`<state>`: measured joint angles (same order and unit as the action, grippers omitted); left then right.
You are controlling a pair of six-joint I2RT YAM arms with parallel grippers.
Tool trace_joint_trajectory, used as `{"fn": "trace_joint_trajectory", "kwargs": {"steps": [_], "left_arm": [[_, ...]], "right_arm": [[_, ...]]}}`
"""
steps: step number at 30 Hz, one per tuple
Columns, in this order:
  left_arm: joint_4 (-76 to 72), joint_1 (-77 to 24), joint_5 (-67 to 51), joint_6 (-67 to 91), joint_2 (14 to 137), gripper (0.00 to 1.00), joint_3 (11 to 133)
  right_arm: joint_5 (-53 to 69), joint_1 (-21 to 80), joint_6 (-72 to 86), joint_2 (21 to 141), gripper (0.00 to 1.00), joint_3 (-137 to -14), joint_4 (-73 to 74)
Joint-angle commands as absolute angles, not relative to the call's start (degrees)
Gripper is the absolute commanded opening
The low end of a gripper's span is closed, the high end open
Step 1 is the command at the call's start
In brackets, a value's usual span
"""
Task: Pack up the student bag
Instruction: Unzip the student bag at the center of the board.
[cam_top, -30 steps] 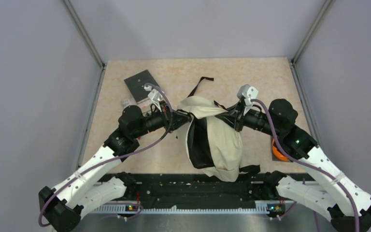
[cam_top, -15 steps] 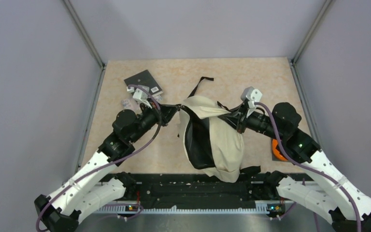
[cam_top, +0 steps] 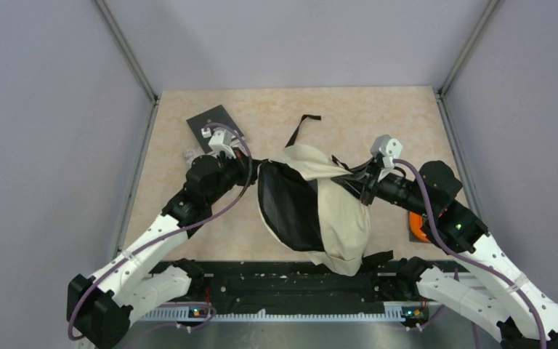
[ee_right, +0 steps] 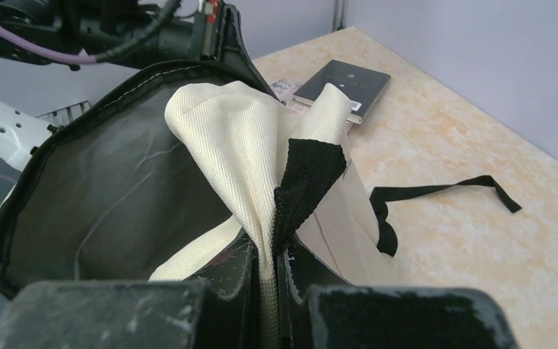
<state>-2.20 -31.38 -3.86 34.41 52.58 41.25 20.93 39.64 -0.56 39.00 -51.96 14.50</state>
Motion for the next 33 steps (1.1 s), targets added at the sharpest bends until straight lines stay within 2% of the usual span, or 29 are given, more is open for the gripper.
{"fn": "trace_joint_trajectory", "kwargs": {"steps": [1,8,12,15,16,20,22,26,33], "left_arm": [[-3.10,-29.84,-3.92,33.98,55.46,0.00,36.86],[-14.12,-29.43,-9.78,35.91,59.77,0.00,26.63],[-10.67,-29.34,-9.32,33.70,61.79,0.00,28.07],[-4.29,-29.13,-5.46,30.70,58.71,0.02,32.92],[-2.16,-29.06,-3.34,29.61,57.03,0.09,34.66],[7.62,-28.75,7.63,25.59,50.44,0.51,42.20],[12.73,-28.18,12.39,24.31,48.42,0.62,46.08],[21.83,-27.04,18.46,22.94,47.32,0.72,53.07],[24.15,-25.67,17.26,22.31,50.11,0.77,59.23]], "right_arm": [[20.44,40.08,2.83,36.36,0.00,-52.12,5.91],[16.16,40.09,6.57,36.05,0.00,-50.09,-1.36],[11.74,40.08,7.37,36.19,0.00,-50.20,-2.24],[7.31,40.08,7.38,36.71,0.00,-51.49,-1.12],[5.19,40.08,7.38,36.95,0.00,-51.96,-0.63],[-5.58,40.08,6.37,39.92,0.00,-56.30,3.90],[-11.08,40.08,5.42,41.98,0.00,-59.25,5.93],[-18.98,40.08,2.54,45.93,0.00,-63.22,7.52],[-26.52,40.08,0.33,49.06,0.00,-62.11,2.22]]}}
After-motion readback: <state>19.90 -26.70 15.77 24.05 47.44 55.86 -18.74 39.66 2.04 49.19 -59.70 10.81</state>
